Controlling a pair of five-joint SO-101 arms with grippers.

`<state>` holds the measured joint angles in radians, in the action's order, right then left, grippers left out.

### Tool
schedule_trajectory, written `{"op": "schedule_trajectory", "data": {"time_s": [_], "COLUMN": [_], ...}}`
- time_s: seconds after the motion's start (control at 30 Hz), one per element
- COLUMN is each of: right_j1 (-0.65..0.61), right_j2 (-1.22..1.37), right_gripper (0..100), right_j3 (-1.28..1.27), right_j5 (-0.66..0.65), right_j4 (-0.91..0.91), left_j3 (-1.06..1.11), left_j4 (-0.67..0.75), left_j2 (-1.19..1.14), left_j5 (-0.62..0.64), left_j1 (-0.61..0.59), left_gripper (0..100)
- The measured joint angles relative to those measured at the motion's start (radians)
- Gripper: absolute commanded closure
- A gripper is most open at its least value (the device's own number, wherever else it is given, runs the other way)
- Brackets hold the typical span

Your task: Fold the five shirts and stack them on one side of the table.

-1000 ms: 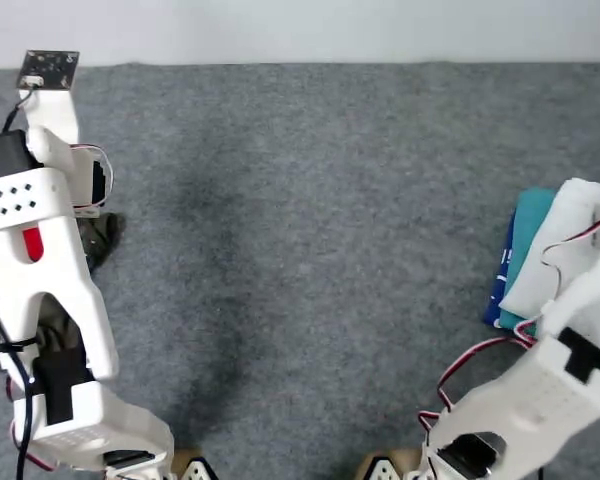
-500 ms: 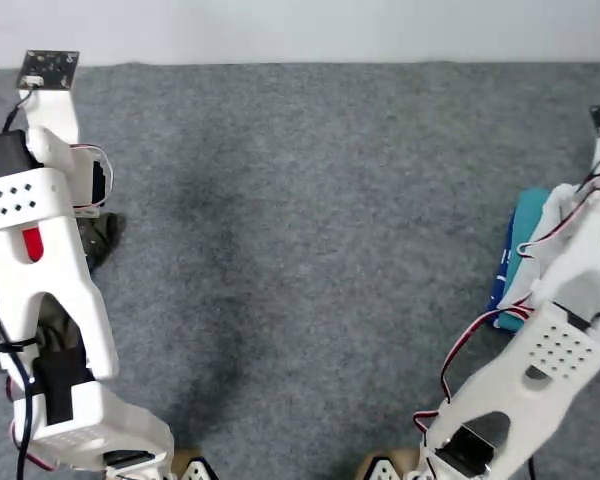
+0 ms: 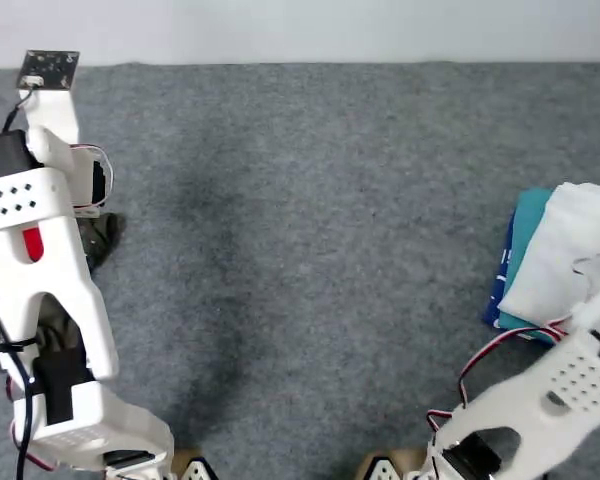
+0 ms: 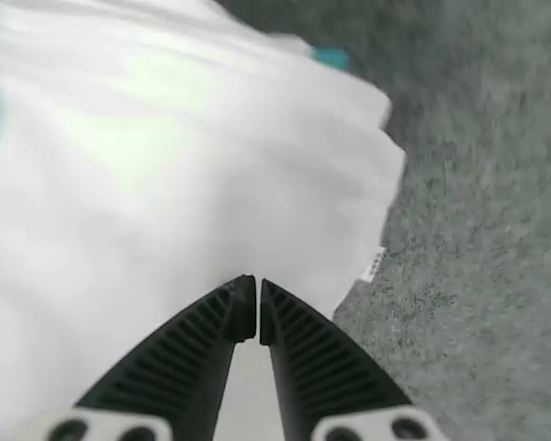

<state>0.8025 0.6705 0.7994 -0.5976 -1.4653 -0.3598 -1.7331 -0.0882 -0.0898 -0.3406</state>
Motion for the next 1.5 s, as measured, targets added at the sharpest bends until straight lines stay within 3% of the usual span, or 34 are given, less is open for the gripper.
{"op": "schedule_trajectory", "data": {"time_s": [0.13, 0.4, 0.6, 0.83, 1.07, 1.27, 1.5], "right_j1": [0.023, -0.034, -0.069, -0.133, -0.196, -0.198, -0.199], "right_j2": [0.094, 0.031, -0.089, -0.330, -0.635, -0.802, -0.902], "right_gripper": [98.9, 98.9, 98.9, 98.7, 98.7, 98.7, 98.7], "right_j3": [-0.002, 0.258, 0.270, 0.025, -0.381, -0.671, -0.724], "right_j5": [-0.023, -0.026, -0.026, -0.026, -0.026, -0.026, -0.026], "right_j4": [0.049, -0.267, -0.288, -0.288, -0.290, -0.290, -0.290], "left_j3": [0.000, 0.000, 0.009, 0.210, 0.385, 0.404, 0.404], "left_j4": [0.000, 0.000, 0.000, -0.002, -0.002, 0.028, 0.173], "left_j2": [0.000, 0.040, 0.186, 0.315, 0.295, 0.124, -0.201], "left_j5": [0.000, 0.000, 0.000, -0.035, -0.199, -0.358, -0.387], "left_j1": [0.000, 0.002, 0.006, -0.020, -0.216, -0.387, -0.404], "left_gripper": [100, 100, 100, 95, 80, 79, 79]}}
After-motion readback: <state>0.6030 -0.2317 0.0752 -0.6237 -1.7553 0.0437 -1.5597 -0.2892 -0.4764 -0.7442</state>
